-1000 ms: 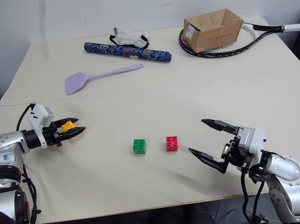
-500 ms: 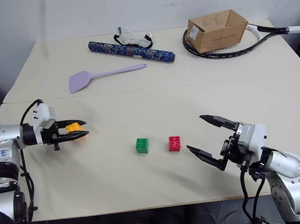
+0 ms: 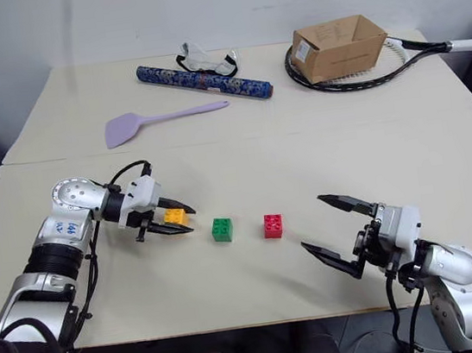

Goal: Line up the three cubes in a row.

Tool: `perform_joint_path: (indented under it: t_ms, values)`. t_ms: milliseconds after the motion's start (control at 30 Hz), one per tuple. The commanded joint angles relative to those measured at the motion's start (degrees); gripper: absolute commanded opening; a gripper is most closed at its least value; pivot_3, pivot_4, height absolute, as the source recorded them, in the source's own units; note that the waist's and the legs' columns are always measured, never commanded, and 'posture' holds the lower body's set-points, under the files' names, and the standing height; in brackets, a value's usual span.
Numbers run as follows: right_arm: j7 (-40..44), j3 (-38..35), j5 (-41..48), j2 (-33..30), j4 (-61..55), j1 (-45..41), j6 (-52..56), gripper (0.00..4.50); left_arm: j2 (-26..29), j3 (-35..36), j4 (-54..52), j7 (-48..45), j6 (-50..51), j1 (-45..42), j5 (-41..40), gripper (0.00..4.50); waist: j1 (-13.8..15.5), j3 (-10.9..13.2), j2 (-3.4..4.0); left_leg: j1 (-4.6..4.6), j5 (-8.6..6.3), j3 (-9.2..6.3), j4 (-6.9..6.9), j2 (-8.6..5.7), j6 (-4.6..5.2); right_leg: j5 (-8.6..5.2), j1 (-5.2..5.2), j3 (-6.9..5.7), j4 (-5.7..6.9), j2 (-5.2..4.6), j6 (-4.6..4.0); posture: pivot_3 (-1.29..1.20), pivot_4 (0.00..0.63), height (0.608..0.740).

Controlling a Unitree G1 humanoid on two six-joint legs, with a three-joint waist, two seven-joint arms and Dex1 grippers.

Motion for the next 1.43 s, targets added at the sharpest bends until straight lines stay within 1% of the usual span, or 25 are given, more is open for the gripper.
perform_joint_path:
  t_ms: [33, 200, 333, 467, 533, 633, 733, 833, 933, 1067, 1100, 1200, 1267, 1367, 1433]
  values:
    - [-0.14, -1.95, 0.87, -0.14, -1.43, 1.32, -1.43, 4.5, 0.15, -0.14, -3.64, -4.43, 0.93, 1.75, -1.88, 1.54, 0.12, 0.0, 0.0, 0.0, 0.0, -0.02, 0.0, 0.0, 0.0, 0.0, 0.0, 0.02, 0.0, -0.02, 0.0, 0.0, 0.15, 0.74]
    - [-0.88, -1.54, 0.48, 0.37, -2.1, 1.75, -1.47, 4.5, 1.0, -0.3, -5.74, -5.11, 1.93, 3.79, -2.82, 1.54, 0.04, 0.0, 0.0, -0.01, 0.0, -0.04, 0.03, 0.01, 0.0, 0.0, 0.01, 0.08, 0.01, -0.05, 0.0, 0.0, 0.15, 0.74]
    - [-1.8, -0.27, -0.06, 0.55, -2.22, 0.65, -0.9, 4.5, 0.52, -0.36, -3.96, -1.44, -1.4, 4.47, -1.1, 1.54, -0.02, 0.0, 0.0, 0.0, 0.0, -0.04, 0.02, 0.01, 0.0, 0.0, 0.01, 0.1, 0.01, -0.06, 0.0, 0.0, 0.15, 0.74]
    - [-2.32, 0.16, 0.07, 0.0, -2.32, -0.33, -0.21, 4.5, 1.06, -0.43, -4.01, -1.65, -0.34, 4.94, -1.22, 1.54, -0.03, 0.0, 0.0, 0.01, 0.0, -0.04, 0.03, 0.02, 0.0, 0.0, 0.01, 0.1, 0.01, -0.06, 0.0, 0.0, 0.15, 0.74]
    - [-1.86, 0.45, 0.07, -0.67, -2.16, -1.09, 0.05, 4.5, 1.47, 0.23, -4.82, -0.61, 1.0, 5.51, -1.54, 2.27, -0.04, 0.0, 0.0, 0.01, 0.0, -0.04, 0.03, 0.02, 0.0, 0.0, 0.01, 0.09, 0.02, -0.05, 0.0, 0.0, 0.15, 0.74]
    - [1.13, 0.71, -0.16, -3.0, -1.07, -2.52, -0.13, 4.5, 2.48, 2.31, -7.76, 0.39, 2.1, 7.19, -3.31, 3.07, -0.14, 0.0, 0.0, 0.0, 0.0, -0.04, 0.02, 0.02, 0.0, 0.0, 0.0, 0.09, 0.01, -0.04, 0.0, 0.0, 0.15, 0.74]
    - [3.0, -1.07, 2.53, -6.07, -0.39, -4.9, 2.39, 4.5, 4.72, 7.46, -14.98, 0.84, 5.94, 11.33, -8.54, 4.0, -0.28, 0.0, 0.0, -0.01, 0.0, -0.06, 0.02, 0.05, 0.0, 0.0, 0.0, 0.14, -0.01, -0.14, 0.0, 0.0, 0.15, 0.74]
    - [5.99, -2.35, 4.6, -9.76, 0.92, -7.44, 5.13, 4.5, 9.29, 12.07, -22.0, 1.5, 8.16, 16.95, -11.14, 4.0, -0.44, 0.0, 0.01, 0.0, -0.01, -0.09, 0.02, 0.12, -0.03, 0.0, 0.0, 0.41, -0.02, -0.18, -0.01, 0.0, 0.15, 0.74]
    - [9.64, -3.19, 5.63, -13.72, 2.44, -9.19, 7.56, 4.5, 13.21, 17.67, -27.74, 4.26, 12.43, 22.46, -14.0, 4.0, -0.23, 0.02, 0.04, 0.03, -0.02, -0.12, 0.01, 0.14, -0.05, -0.02, 0.02, 0.41, -0.04, -0.18, -0.03, 0.0, 0.15, 0.74]
    - [15.41, -4.38, 4.93, -20.46, 7.03, -13.16, 10.08, 4.5, 18.93, 29.27, -30.93, 7.78, 17.72, 35.08, -16.7, 4.0, -0.37, 0.08, 0.13, 0.03, -0.06, -0.12, 0.01, 0.12, 0.0, -0.02, 0.04, 0.46, -0.08, -0.28, -0.03, 0.0, 0.15, 0.74]
    - [16.61, -4.39, 4.38, -21.39, 8.42, -14.09, 9.62, 4.5, 19.43, 31.43, -31.42, 8.46, 18.8, 37.84, -17.36, 4.0, -0.36, 0.08, 0.13, 0.04, -0.07, -0.13, -0.02, 0.12, 0.0, -0.02, 0.04, 0.45, -0.1, -0.29, -0.03, 0.0, 0.15, 0.74]
    - [19.51, -4.44, 2.56, -23.29, 13.7, -17.0, 8.2, 4.5, 20.23, 36.23, -33.08, 8.77, 16.8, 46.34, -16.68, 4.0, -0.27, 0.08, 0.14, 0.06, -0.09, -0.14, -0.02, 0.16, -0.05, -0.03, 0.04, 0.43, -0.29, -0.28, -0.05, 0.0, 0.15, 0.74]
    - [21.5, -4.22, 0.96, -24.06, 17.04, -18.69, 6.8, 4.5, 19.78, 39.23, -35.63, 10.13, 17.19, 51.02, -16.81, 4.0, -0.04, 0.11, 0.19, 0.06, -0.11, -0.15, -0.03, 0.13, -0.06, -0.03, 0.05, 0.44, -0.33, -0.34, -0.06, 0.0, 0.15, 0.74]
    - [22.62, -4.03, -0.03, -23.57, 19.91, -20.5, 5.78, 4.5, 18.46, 41.51, -39.57, 12.19, 18.02, 55.09, -18.03, 4.0, 0.12, 0.12, 0.21, 0.05, -0.13, -0.16, -0.03, 0.11, -0.05, -0.03, 0.04, 0.42, -0.34, -0.43, -0.07, 0.0, 0.15, 0.74]
    - [22.71, -3.77, -0.59, -22.8, 21.0, -21.08, 5.01, 4.5, 17.58, 42.06, -41.47, 13.14, 18.8, 56.15, -19.0, 4.0, 0.13, 0.12, 0.21, 0.06, -0.13, -0.17, -0.03, 0.09, -0.07, -0.04, 0.04, 0.41, -0.32, -0.49, -0.07, 0.0, 0.15, 0.74]
